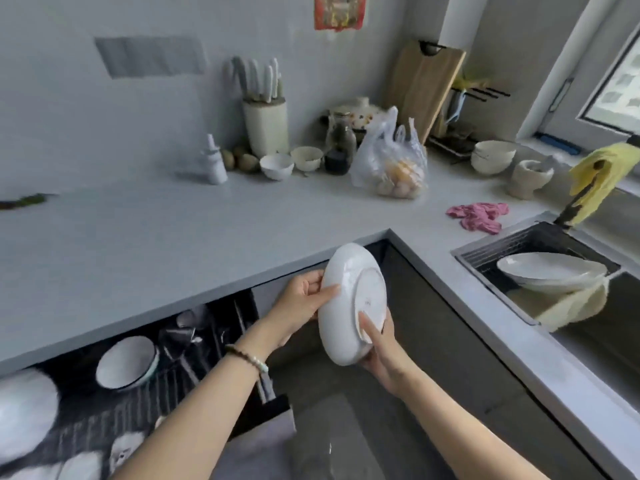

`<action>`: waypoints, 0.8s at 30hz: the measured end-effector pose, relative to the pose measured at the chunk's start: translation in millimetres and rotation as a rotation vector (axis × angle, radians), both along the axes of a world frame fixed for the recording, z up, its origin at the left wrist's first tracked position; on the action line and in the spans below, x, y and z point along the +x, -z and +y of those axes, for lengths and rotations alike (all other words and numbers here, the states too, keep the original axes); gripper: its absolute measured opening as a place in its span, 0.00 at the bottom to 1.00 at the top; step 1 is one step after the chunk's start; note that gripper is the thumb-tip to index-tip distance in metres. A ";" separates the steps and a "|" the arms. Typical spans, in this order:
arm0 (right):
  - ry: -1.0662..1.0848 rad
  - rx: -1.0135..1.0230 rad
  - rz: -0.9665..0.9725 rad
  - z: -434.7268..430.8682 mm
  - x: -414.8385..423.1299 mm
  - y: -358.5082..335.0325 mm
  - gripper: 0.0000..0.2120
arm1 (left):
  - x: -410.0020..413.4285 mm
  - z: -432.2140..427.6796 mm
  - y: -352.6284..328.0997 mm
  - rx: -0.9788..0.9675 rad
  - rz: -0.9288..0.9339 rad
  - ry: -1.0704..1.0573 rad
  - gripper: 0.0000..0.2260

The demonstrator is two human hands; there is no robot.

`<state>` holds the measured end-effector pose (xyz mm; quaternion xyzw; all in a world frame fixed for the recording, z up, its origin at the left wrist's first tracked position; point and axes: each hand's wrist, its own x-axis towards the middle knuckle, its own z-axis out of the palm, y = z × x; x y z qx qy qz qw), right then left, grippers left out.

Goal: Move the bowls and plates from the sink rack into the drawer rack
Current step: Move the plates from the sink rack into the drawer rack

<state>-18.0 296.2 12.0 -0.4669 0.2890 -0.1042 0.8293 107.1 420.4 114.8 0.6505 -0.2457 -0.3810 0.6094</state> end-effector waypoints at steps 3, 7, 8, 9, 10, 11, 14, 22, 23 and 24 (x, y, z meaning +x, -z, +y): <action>-0.118 -0.006 -0.010 70.3 33.9 -0.6 0.32 | 19.5 82.1 5.8 0.020 0.016 -0.141 0.11; -0.288 -0.026 0.025 161.0 75.5 6.3 0.33 | 42.0 186.4 16.1 0.034 0.071 -0.309 0.10; -0.331 -0.035 0.035 183.2 85.2 10.1 0.33 | 47.9 212.2 19.7 0.038 0.087 -0.351 0.11; -0.368 -0.043 0.036 206.2 94.6 12.0 0.33 | 54.0 238.1 22.8 0.040 0.104 -0.386 0.11; -0.398 -0.042 0.040 229.0 103.8 14.3 0.33 | 60.2 263.6 26.7 0.044 0.119 -0.413 0.12; -0.428 -0.031 0.055 251.7 111.9 16.9 0.33 | 66.0 288.1 31.0 0.051 0.134 -0.434 0.12; -0.499 0.003 0.096 319.0 132.8 28.6 0.30 | 84.4 358.0 48.7 0.083 0.174 -0.502 0.12; -0.579 -0.056 0.235 448.8 181.6 78.7 0.32 | 121.8 496.5 112.5 0.068 0.346 -0.643 0.09; -0.589 -0.082 0.245 457.8 187.3 80.3 0.31 | 125.6 505.5 119.7 0.043 0.374 -0.669 0.08; -0.592 -0.104 0.253 465.7 192.9 83.8 0.29 | 129.5 513.3 125.6 0.020 0.403 -0.692 0.08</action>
